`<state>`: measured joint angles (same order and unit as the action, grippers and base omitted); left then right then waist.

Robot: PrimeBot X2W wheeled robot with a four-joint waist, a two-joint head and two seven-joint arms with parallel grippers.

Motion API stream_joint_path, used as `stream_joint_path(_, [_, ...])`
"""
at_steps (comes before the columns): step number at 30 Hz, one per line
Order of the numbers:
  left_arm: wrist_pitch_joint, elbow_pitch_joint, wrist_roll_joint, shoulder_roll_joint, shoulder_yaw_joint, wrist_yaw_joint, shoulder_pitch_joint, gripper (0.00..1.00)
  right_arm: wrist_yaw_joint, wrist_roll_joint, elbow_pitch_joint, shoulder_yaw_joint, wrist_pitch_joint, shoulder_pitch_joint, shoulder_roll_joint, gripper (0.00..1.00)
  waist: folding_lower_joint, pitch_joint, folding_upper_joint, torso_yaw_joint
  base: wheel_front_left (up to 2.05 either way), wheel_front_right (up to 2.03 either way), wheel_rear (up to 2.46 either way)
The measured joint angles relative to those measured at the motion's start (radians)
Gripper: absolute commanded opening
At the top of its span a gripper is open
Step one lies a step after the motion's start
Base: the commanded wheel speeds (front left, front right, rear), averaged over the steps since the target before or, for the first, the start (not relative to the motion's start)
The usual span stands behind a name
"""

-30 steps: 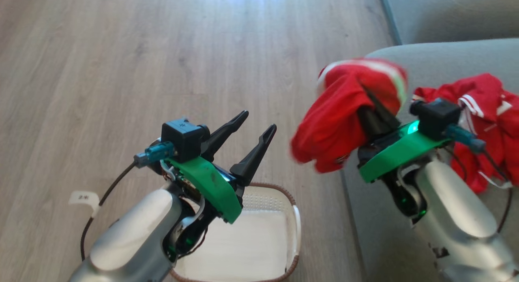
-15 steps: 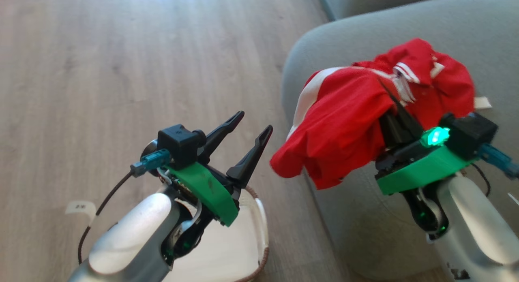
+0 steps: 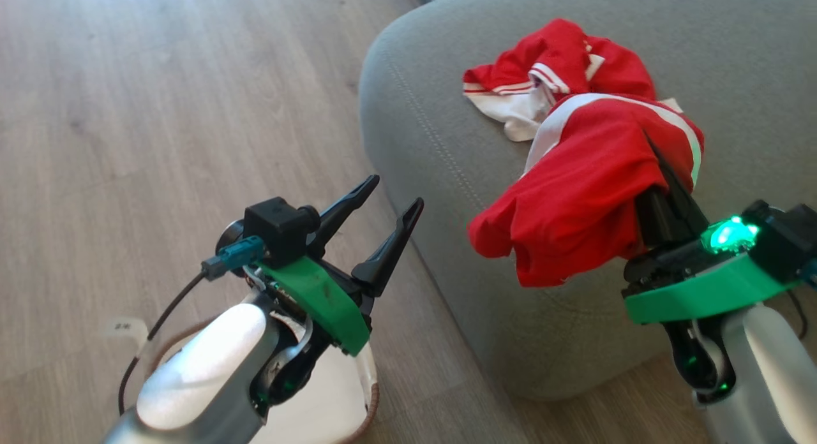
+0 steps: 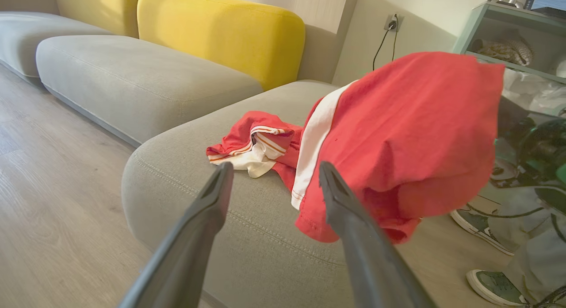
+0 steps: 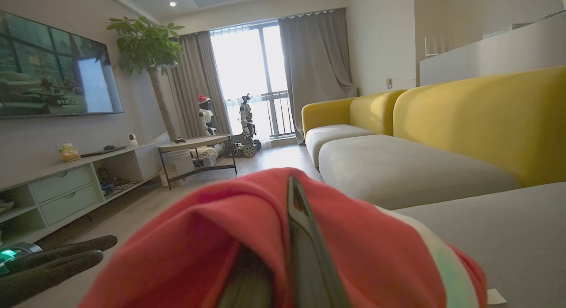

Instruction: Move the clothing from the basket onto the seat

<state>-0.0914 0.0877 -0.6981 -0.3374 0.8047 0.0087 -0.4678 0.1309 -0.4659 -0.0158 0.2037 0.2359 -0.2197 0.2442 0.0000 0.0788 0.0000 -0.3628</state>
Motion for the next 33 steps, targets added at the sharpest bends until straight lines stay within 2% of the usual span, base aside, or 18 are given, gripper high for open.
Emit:
stream_joint_path(8, [-0.007,0.002,0.006,0.000,0.014,-0.001,-0.010,1.00,0.000,0.018,-0.072,-0.047,-0.027,0.066,-0.020,0.00,0.0000,0.017,0.0000,-0.049,0.00,0.00,0.00])
stream_joint_path(21, [-0.009,-0.001,0.024,0.000,0.033,-0.013,-0.026,1.00,0.000,0.027,-0.096,-0.135,-0.043,0.052,-0.016,0.00,0.0000,0.051,0.0000,-0.044,0.00,0.00,0.00])
stream_joint_path(29, [0.004,-0.042,0.057,-0.001,0.056,-0.025,-0.090,1.00,0.000,0.006,0.005,-0.230,-0.079,-0.127,0.056,0.00,0.0000,0.128,0.0000,-0.018,0.00,0.00,0.00])
stream_joint_path(33, [0.020,-0.059,0.072,-0.001,0.061,-0.030,-0.128,1.00,0.000,0.004,0.093,-0.243,-0.091,-0.220,0.117,0.00,0.0001,0.186,0.0000,0.000,0.00,0.00,0.00])
